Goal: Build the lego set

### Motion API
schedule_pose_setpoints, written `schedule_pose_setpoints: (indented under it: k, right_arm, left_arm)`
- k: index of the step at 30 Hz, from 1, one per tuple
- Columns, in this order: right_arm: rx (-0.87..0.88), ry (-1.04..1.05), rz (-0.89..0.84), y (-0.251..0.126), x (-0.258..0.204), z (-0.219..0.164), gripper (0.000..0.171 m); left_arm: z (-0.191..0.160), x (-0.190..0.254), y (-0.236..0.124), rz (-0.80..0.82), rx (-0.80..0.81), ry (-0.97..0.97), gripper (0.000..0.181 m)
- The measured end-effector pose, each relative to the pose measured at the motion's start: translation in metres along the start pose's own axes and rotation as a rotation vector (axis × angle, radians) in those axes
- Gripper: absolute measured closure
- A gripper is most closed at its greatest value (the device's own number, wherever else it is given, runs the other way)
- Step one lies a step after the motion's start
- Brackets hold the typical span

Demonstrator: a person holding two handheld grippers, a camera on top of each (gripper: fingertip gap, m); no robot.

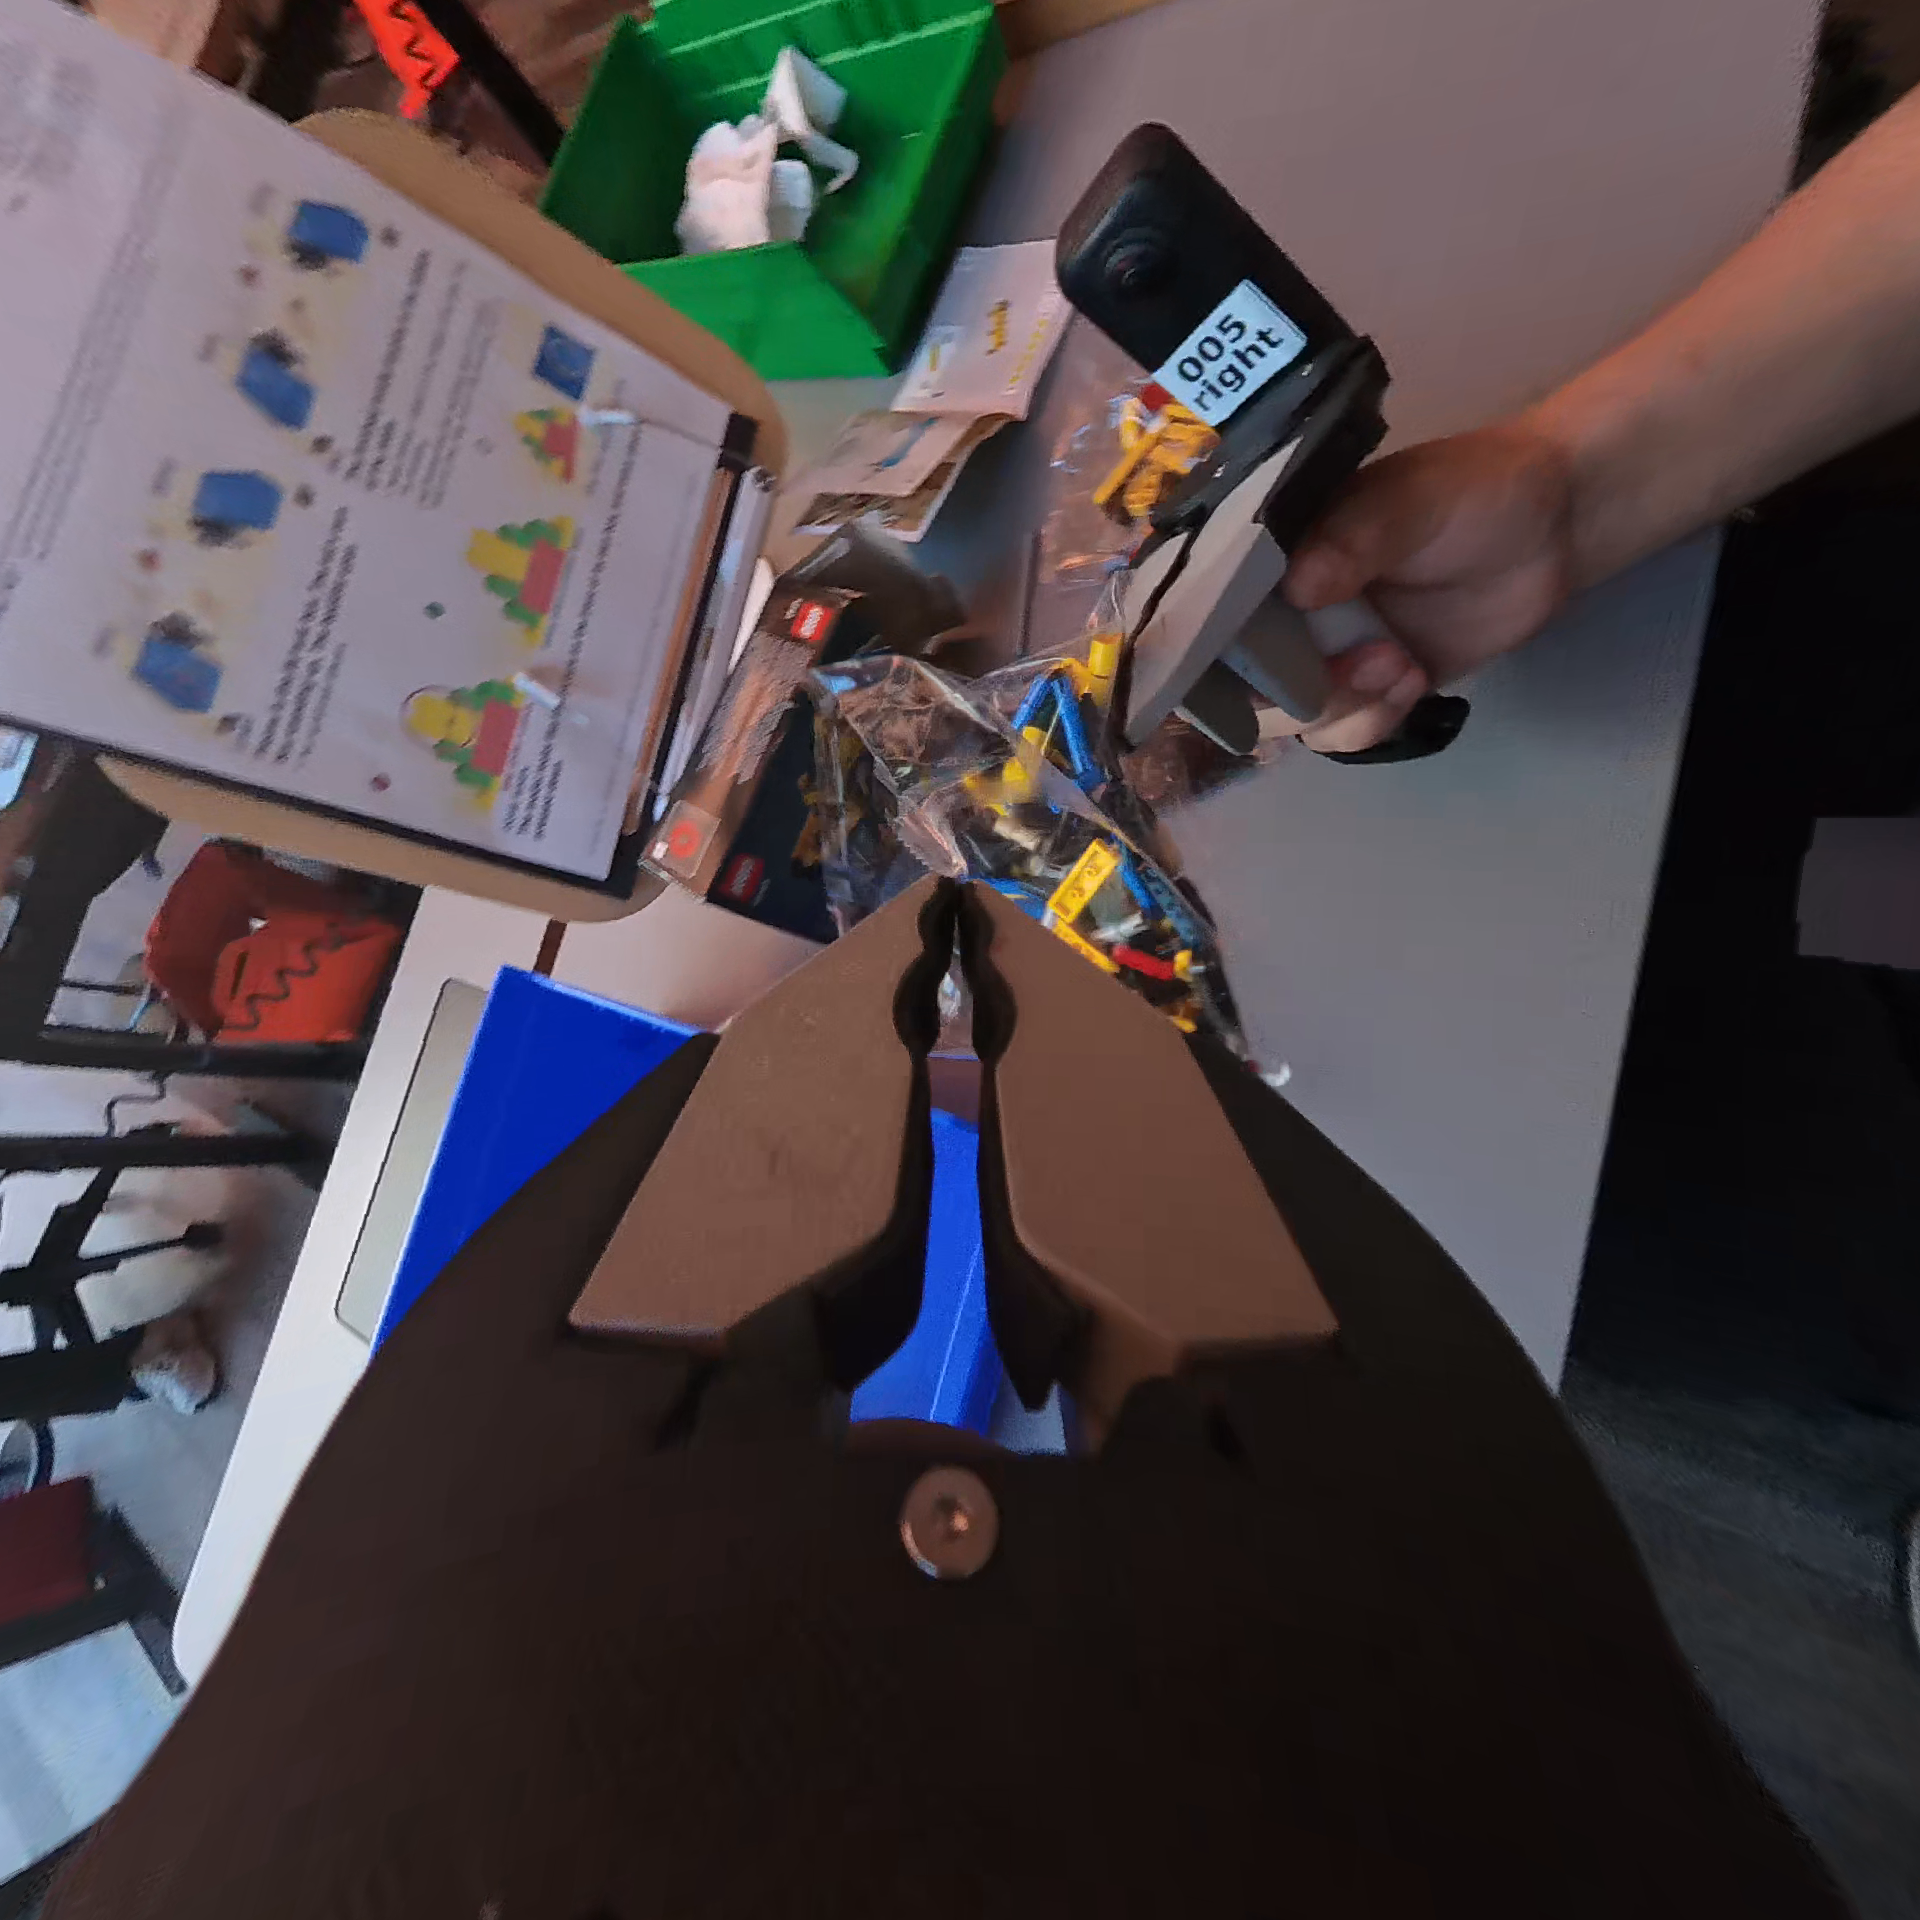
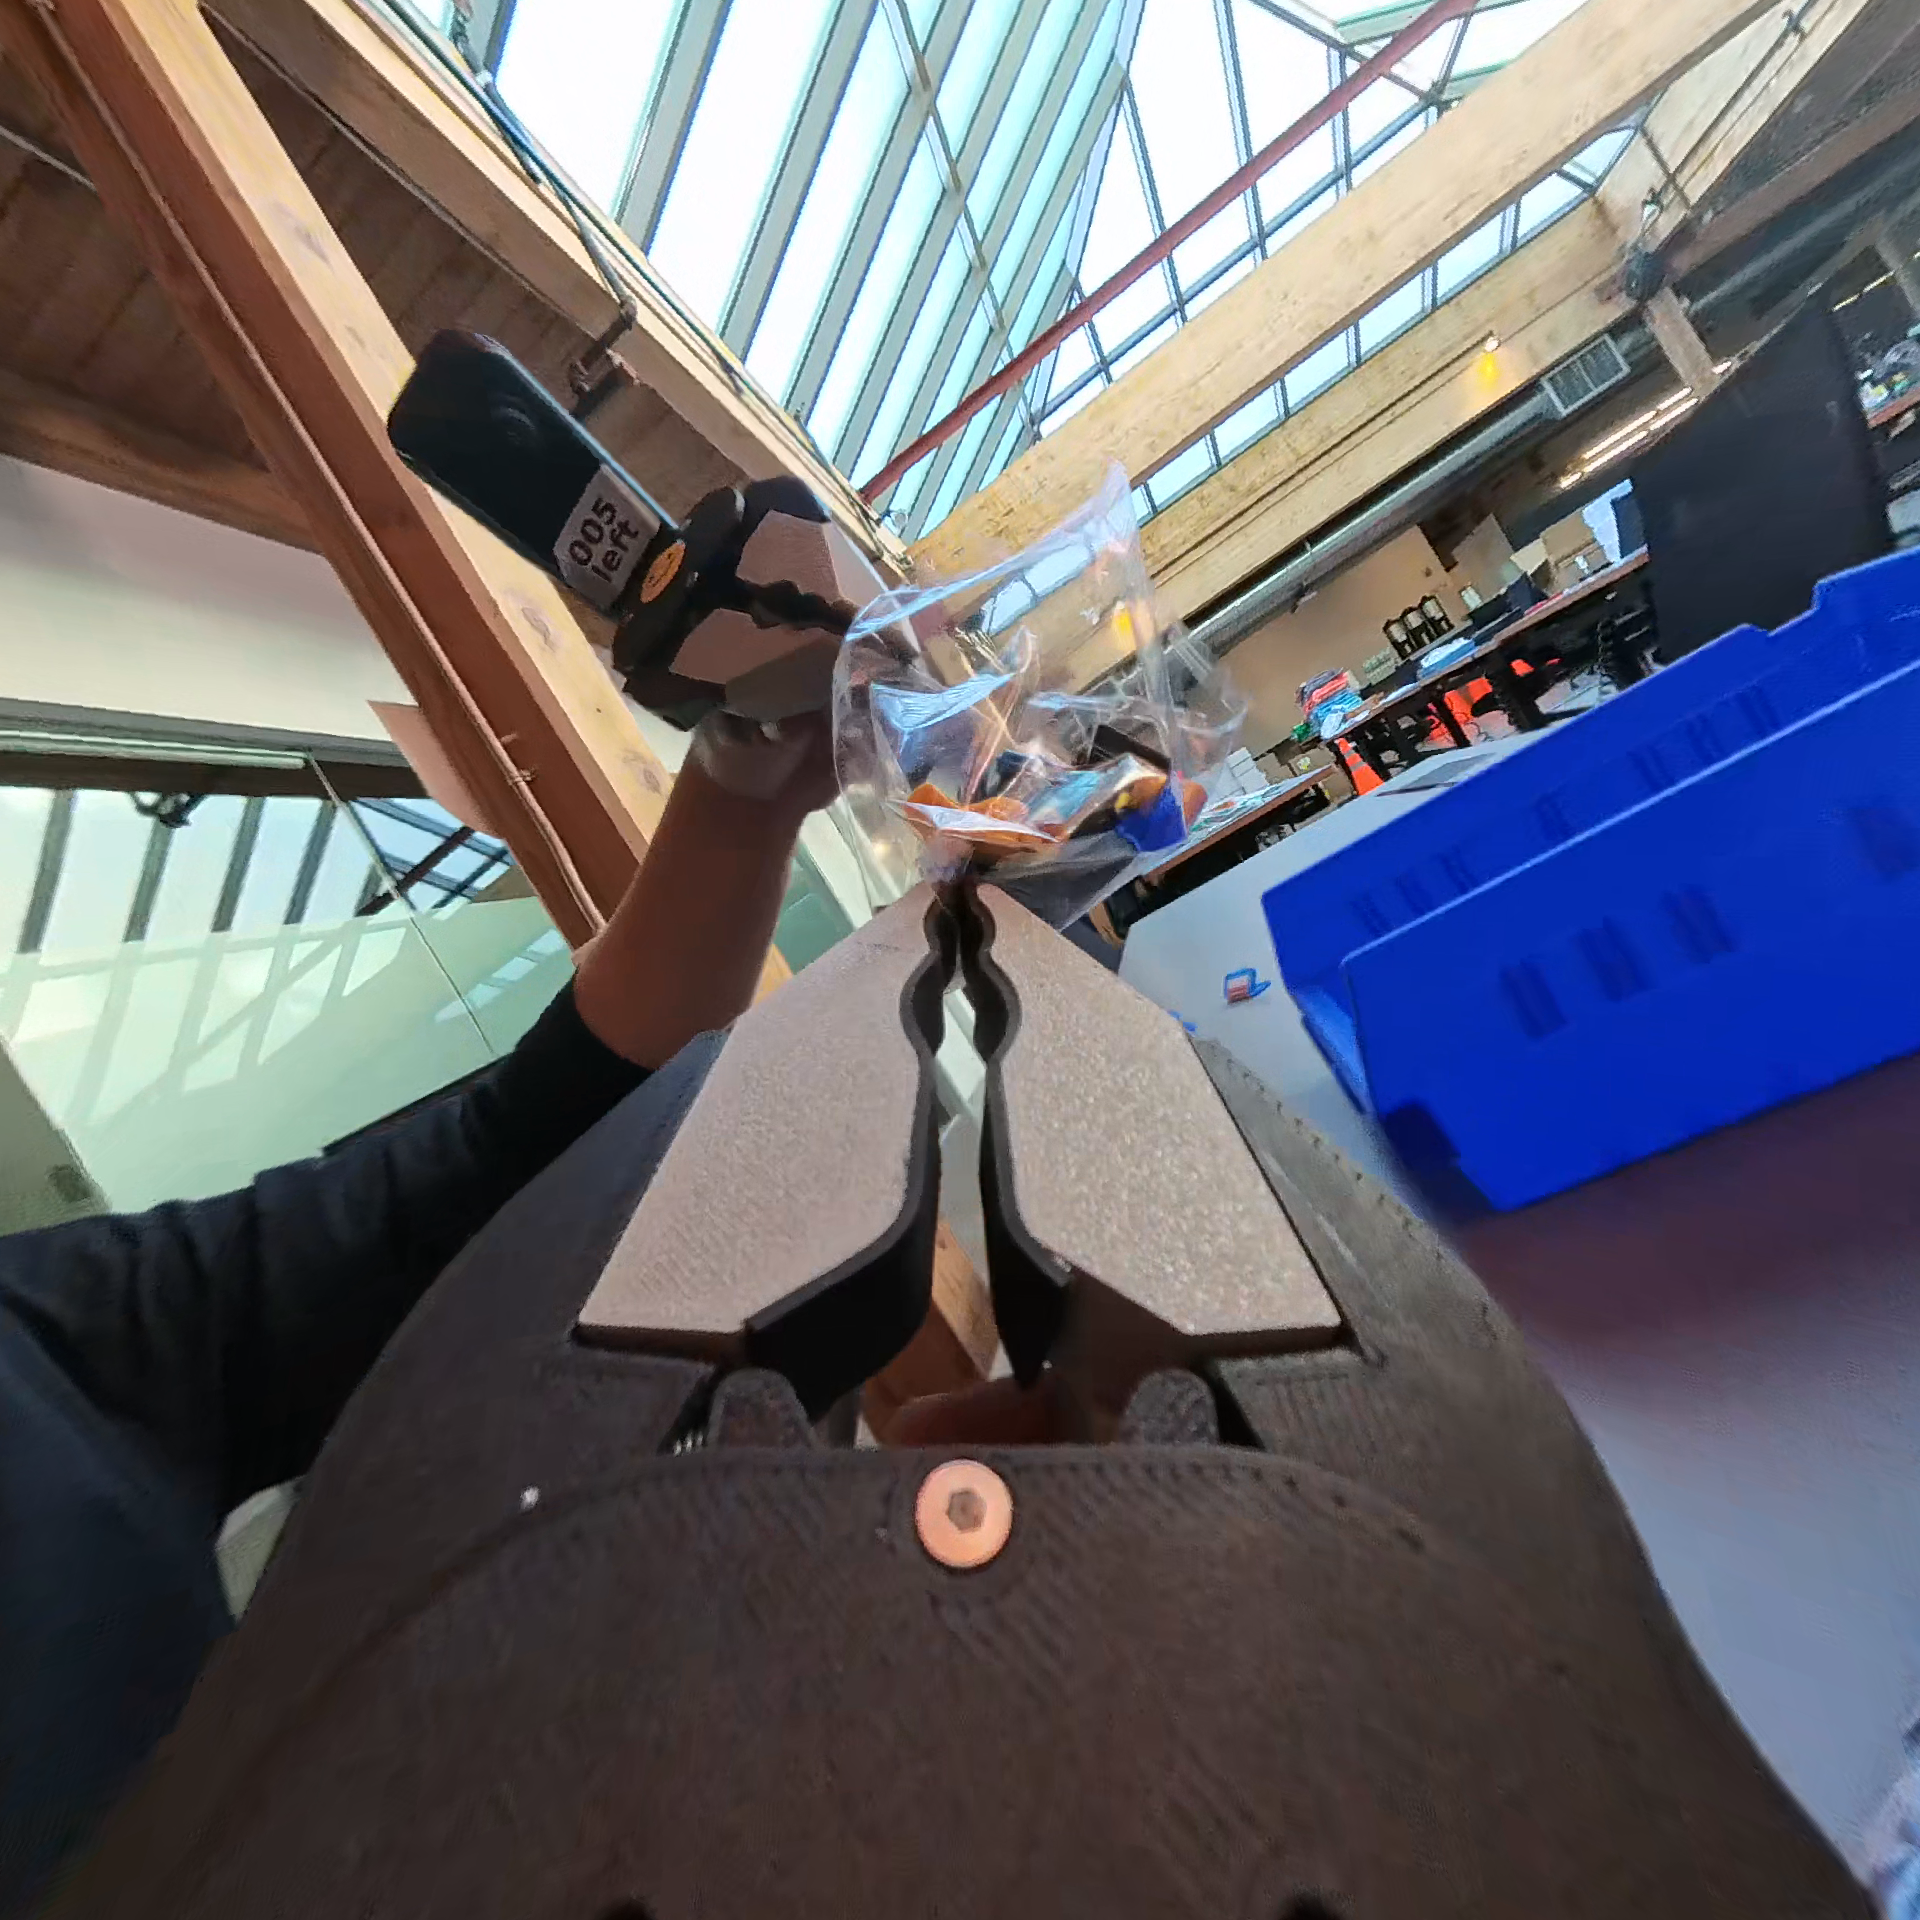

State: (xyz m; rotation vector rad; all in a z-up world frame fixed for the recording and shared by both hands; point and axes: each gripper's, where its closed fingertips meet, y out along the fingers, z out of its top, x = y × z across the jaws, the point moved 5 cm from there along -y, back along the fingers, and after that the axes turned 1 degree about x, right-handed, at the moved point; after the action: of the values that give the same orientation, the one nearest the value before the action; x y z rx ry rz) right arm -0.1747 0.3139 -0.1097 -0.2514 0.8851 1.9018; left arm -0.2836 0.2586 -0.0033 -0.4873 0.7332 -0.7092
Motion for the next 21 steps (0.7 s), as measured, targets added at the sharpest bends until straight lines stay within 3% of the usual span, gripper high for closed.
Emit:
schedule_pose_setpoints:
  k: [11,18,21]
  right_arm:
    - [-0.115,-0.05,-0.095,0.057,0.063,0.026,0.171]
    - [-0.338,-0.054,-0.244,0.095,0.103,0.024,0.171]
    - [-0.457,-0.058,-0.294,0.109,0.115,0.021,0.171]
  left_arm:
    - [-0.062,-0.051,-0.009,0.21,0.006,-0.165,0.181]
    - [-0.136,-0.083,0.002,0.32,0.042,-0.422,0.181]
    - [-0.168,-0.081,0.006,0.322,0.054,-0.531,0.173]
